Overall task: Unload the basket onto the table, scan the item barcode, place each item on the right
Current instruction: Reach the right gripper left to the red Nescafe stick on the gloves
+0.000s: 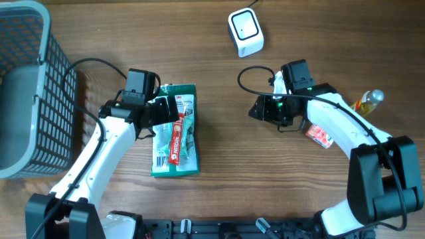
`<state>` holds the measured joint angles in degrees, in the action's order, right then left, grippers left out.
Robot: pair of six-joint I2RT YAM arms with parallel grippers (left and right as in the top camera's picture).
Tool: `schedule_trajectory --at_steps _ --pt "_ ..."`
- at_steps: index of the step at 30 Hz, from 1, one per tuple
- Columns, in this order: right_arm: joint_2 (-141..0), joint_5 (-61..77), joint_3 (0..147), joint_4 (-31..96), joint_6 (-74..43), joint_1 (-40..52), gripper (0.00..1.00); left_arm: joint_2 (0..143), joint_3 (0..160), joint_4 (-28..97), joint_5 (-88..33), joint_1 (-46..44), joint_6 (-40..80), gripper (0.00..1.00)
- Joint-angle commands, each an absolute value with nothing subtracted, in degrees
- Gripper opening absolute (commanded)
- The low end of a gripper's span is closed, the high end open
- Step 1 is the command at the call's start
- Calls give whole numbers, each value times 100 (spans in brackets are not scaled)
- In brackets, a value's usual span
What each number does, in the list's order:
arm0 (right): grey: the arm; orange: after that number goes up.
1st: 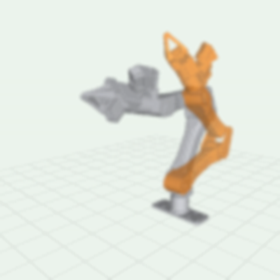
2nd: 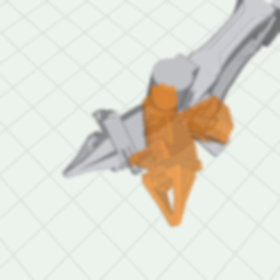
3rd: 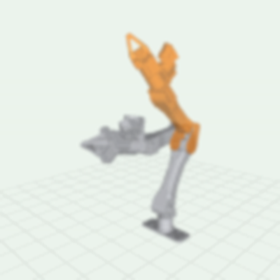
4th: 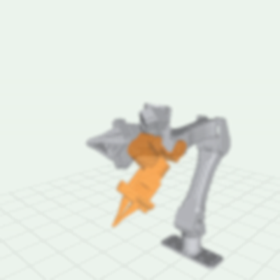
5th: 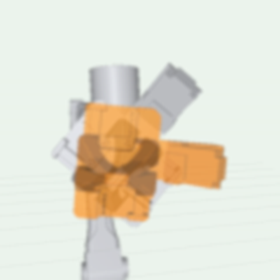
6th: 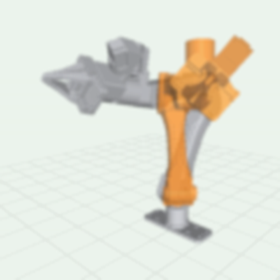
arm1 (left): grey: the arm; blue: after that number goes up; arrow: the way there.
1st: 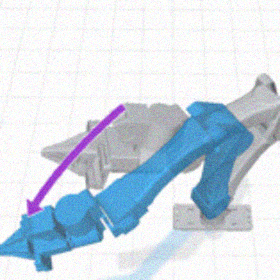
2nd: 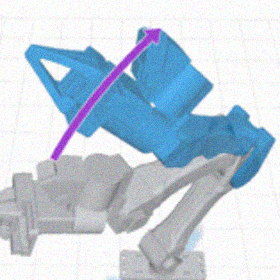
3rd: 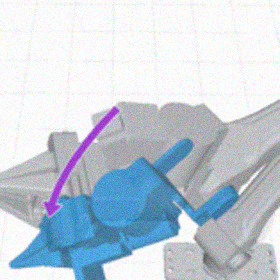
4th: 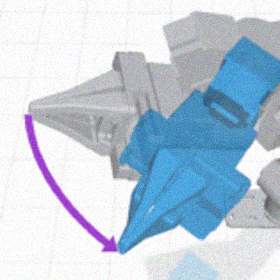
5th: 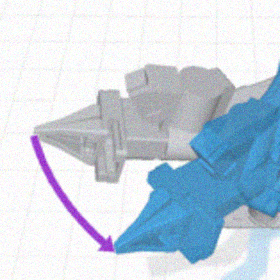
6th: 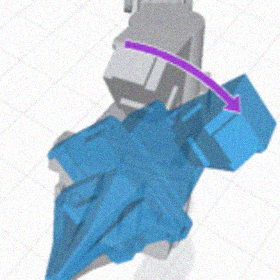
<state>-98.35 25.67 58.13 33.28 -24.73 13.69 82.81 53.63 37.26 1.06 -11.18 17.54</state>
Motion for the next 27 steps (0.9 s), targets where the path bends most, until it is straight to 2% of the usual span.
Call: schedule_trajectory --at_steps 1,13,16,21,27 --pt "-9878 2840 5631 3260 -2871 1625 54 8187 5450 3726 158 -1107 1828 100" --pt "-9880 2797 5472 2309 -3509 3435 52 8187 5450 3660 207 -1107 1828 100" --pt "-9880 2794 5472 2128 -3616 3839 46 8187 5450 3494 414 -1066 1852 100" --pt "-9880 2768 5472 1518 -3942 4480 46 8193 5450 3470 414 -523 1896 100" --pt "-9907 1579 5472 812 -4685 5349 46 8230 5448 3535 414 34 1892 100"
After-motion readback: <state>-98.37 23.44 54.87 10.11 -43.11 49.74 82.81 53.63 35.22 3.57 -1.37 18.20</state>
